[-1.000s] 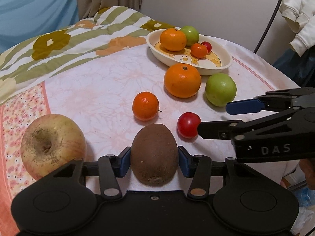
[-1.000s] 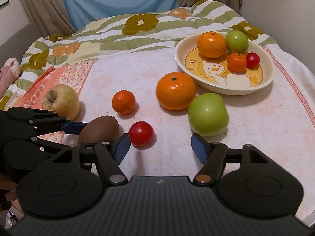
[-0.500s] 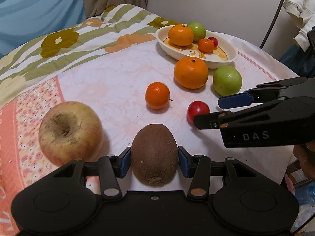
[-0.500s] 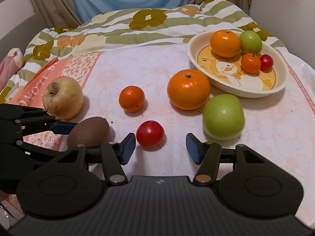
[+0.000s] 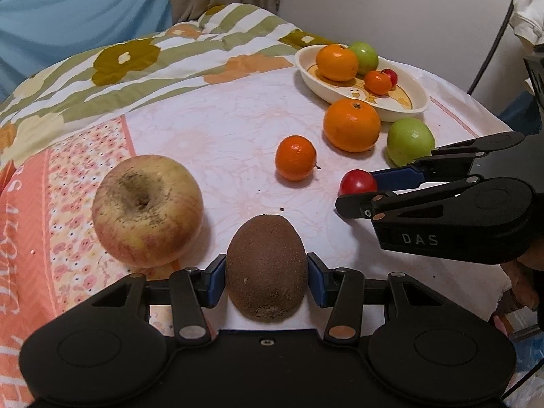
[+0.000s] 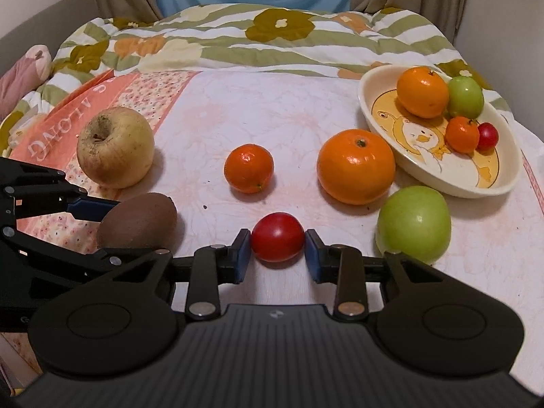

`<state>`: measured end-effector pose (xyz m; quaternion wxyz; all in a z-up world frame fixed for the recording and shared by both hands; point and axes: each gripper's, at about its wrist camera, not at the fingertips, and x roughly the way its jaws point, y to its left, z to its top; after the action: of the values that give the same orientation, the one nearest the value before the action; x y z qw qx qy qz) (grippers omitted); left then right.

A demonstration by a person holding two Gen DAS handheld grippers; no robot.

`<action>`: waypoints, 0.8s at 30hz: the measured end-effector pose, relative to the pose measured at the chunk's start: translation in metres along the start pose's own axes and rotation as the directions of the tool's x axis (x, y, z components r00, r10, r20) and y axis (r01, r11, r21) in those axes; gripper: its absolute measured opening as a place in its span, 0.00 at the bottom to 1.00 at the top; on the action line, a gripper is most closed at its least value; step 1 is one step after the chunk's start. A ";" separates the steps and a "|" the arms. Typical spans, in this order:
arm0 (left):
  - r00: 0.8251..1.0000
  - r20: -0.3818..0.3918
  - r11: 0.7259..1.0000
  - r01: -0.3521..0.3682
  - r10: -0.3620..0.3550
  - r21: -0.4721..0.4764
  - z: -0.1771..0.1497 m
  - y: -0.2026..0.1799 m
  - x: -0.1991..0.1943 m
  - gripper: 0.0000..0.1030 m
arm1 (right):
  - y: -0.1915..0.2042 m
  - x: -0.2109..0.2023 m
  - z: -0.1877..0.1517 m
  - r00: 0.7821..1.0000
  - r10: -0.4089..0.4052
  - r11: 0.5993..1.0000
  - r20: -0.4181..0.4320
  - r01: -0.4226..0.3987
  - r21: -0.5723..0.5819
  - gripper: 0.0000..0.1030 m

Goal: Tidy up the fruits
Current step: 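Grasp the brown kiwi with the left tool while the right tool grasps a red tomato, then carry the kiwi and tomato over the duck bowl with both tools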

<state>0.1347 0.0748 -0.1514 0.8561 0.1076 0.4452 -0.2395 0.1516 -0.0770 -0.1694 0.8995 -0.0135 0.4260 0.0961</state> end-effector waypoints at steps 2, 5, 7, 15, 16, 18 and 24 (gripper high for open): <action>1.000 0.002 1.000 -0.006 0.006 -0.012 0.000 0.001 -0.003 0.51 | 0.000 -0.002 0.001 1.000 0.004 1.000 0.004 -0.004 -0.005 0.47; 1.000 0.006 0.999 -0.018 0.018 -0.027 0.000 0.001 -0.008 0.51 | 0.000 -0.006 0.003 1.000 0.009 1.000 0.008 -0.009 -0.007 0.47; 1.000 0.011 0.999 -0.026 0.026 -0.036 0.002 0.000 -0.012 0.51 | -0.001 -0.010 0.006 1.000 0.013 1.000 0.012 -0.013 -0.004 0.47; 0.997 0.052 0.996 -0.054 0.058 -0.076 0.020 -0.008 -0.036 0.51 | -0.012 -0.039 0.021 0.998 0.033 0.999 0.048 -0.032 -0.018 0.47; 0.996 0.058 0.995 -0.059 0.063 -0.079 0.022 -0.011 -0.040 0.51 | -0.014 -0.043 0.023 0.998 0.035 0.999 0.052 -0.034 -0.018 0.47; 0.995 0.070 0.994 -0.068 0.074 -0.089 0.029 -0.016 -0.047 0.51 | -0.021 -0.052 0.028 0.997 0.040 0.999 0.061 -0.039 -0.017 0.47; 0.989 0.108 0.989 -0.088 0.101 -0.119 0.052 -0.038 -0.066 0.51 | -0.049 -0.079 0.040 0.994 0.055 0.998 0.090 -0.054 -0.019 0.47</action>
<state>0.1200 0.0420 -0.0670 0.8952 0.0656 0.4030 -0.1787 0.1426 -0.1330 -0.0862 0.9147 -0.0052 0.3843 0.1247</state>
